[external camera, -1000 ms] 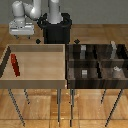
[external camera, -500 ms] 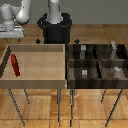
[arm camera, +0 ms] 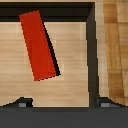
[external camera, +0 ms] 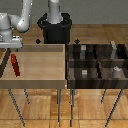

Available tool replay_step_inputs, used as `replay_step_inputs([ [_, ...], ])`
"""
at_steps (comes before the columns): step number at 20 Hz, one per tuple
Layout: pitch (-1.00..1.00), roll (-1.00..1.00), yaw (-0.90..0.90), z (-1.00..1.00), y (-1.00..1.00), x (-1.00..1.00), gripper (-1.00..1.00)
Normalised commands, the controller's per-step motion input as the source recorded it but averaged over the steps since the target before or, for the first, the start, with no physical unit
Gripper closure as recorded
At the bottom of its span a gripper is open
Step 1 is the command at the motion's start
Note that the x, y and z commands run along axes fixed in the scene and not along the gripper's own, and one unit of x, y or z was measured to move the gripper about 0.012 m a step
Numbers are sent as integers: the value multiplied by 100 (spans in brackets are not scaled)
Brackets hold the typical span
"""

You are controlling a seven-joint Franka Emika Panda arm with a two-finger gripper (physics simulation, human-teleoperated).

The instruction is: Place the box of cereal into the appropriate compartment.

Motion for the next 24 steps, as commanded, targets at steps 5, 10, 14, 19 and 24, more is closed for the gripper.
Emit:
replay_step_inputs([
  [5,0,0,0,0,60,3,-100],
  [10,0,0,0,0,0,40,-100],
  [14,0,0,0,0,0,50,-100],
  [19,0,0,0,-20,-20,0,-100],
  [24,0,0,0,-20,20,0,-100],
])
